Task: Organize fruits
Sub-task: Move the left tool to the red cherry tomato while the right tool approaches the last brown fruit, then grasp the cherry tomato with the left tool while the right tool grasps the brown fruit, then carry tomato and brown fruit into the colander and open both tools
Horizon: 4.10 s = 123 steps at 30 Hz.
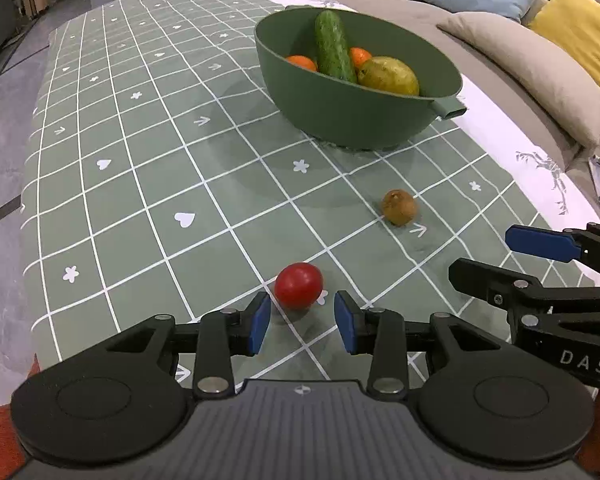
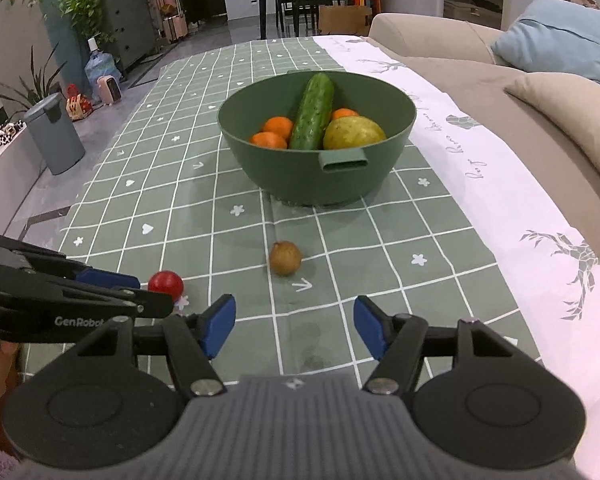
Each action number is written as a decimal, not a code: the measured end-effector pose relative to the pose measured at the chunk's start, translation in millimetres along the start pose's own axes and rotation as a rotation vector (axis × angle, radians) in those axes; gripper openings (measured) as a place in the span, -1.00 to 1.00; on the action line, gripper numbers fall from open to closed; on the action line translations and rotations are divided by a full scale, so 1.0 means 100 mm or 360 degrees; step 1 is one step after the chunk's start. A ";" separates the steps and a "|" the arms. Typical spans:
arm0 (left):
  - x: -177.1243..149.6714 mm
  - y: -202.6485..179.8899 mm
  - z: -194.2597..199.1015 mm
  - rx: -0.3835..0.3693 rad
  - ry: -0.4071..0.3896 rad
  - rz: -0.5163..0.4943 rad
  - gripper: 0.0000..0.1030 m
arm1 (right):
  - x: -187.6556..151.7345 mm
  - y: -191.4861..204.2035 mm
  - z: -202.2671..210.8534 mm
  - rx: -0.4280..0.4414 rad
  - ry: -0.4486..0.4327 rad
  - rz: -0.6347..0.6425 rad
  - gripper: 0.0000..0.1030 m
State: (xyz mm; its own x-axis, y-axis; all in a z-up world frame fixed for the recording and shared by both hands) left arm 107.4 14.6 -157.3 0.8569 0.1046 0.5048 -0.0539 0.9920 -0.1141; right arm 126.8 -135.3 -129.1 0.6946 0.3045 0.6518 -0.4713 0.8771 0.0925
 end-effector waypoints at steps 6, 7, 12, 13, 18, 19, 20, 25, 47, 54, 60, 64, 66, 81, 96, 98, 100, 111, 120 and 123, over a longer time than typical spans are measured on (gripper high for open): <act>0.01 0.00 -0.08 0.0011 0.0007 0.0016 -0.15 | -0.02 -0.05 -0.07 -0.0003 0.0020 -0.0017 0.21; 0.01 0.00 -0.09 0.0002 0.0013 0.0020 -0.22 | -0.01 -0.05 -0.08 -0.0001 0.0016 -0.0019 0.21; 0.02 -0.02 -0.10 -0.0023 0.0001 -0.0005 -0.42 | 0.01 -0.03 -0.13 0.0002 -0.0001 0.0011 0.19; 0.02 -0.02 -0.10 -0.0033 0.0002 0.0000 -0.42 | 0.01 -0.02 -0.14 0.0001 -0.0002 0.0027 0.19; 0.07 -0.01 -0.09 -0.0048 -0.0018 0.0019 -0.43 | 0.02 0.04 -0.22 0.0017 0.0006 0.0084 -0.03; 0.09 0.00 -0.09 -0.0051 -0.0023 0.0028 -0.43 | 0.03 0.05 -0.23 0.0021 0.0008 0.0089 -0.05; 0.10 0.01 -0.09 -0.0054 -0.0025 0.0037 -0.43 | 0.04 0.06 -0.26 0.0024 0.0010 0.0097 -0.09; 0.18 0.05 -0.11 -0.0065 -0.0027 0.0083 -0.43 | 0.11 0.08 -0.36 0.0025 0.0003 0.0117 -0.23; 0.29 0.12 -0.18 -0.0095 0.0000 0.0149 -0.43 | 0.25 0.08 -0.68 0.0044 0.0025 0.0095 -0.60; 0.33 0.08 -0.01 -0.0121 -0.0057 0.0161 -0.43 | 0.25 0.10 -0.53 0.0034 -0.0004 0.0116 -0.60; 0.42 0.00 0.20 -0.0141 -0.0141 0.0140 -0.43 | 0.25 0.11 -0.27 0.0032 -0.0066 0.0105 -0.60; 0.50 -0.05 0.33 -0.0160 -0.0196 0.0133 -0.42 | 0.26 0.08 -0.08 0.0015 -0.0116 0.0091 -0.60; 0.55 -0.09 0.40 -0.0170 -0.0226 0.0111 -0.42 | 0.28 0.06 0.01 0.0011 -0.0144 0.0068 -0.60; 1.27 -0.34 0.62 -0.0195 -0.0324 -0.0043 -0.42 | 0.75 -0.12 0.37 -0.0010 -0.0332 0.0068 -0.60; 1.66 -0.34 0.04 -0.0209 -0.0045 -0.0108 -0.42 | 1.32 -0.39 -0.06 0.0005 -0.0215 0.0262 -0.60; 1.66 -0.34 -0.08 -0.0216 0.0026 -0.0103 -0.42 | 1.35 -0.41 -0.18 0.0039 -0.0149 0.0288 -0.60; 1.66 -0.33 -0.19 -0.0206 0.0089 -0.0101 -0.42 | 1.37 -0.41 -0.29 0.0074 -0.0087 0.0308 -0.60; 1.67 -0.28 -0.66 -0.0200 0.0403 -0.0116 -0.42 | 1.38 -0.41 -0.72 0.0210 0.0184 0.0300 -0.60; 1.71 -0.27 -0.67 -0.0203 0.0399 -0.0110 -0.42 | 1.36 -0.44 -0.75 0.0221 0.0208 0.0298 -0.60; 1.76 -0.19 -0.51 -0.0189 0.0296 -0.0077 -0.42 | 1.39 -0.41 -0.72 0.0272 0.0206 0.0249 -0.60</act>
State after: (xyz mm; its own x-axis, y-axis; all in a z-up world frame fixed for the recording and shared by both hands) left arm 285.5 10.6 -110.0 0.9375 0.0312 0.3466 0.0410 0.9792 -0.1989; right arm 282.1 -102.2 -96.5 0.6648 0.4859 0.5673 -0.6555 0.7438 0.1311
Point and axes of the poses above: each gripper's, at about its wrist camera, not at the fingertips, and z roughly against the way its jaws point, y to its left, x to its top, the point moved 6 cm from there along -z, roughly the way its jaws point, and after that the axes turned 1 degree about z, right-handed, at the moved point
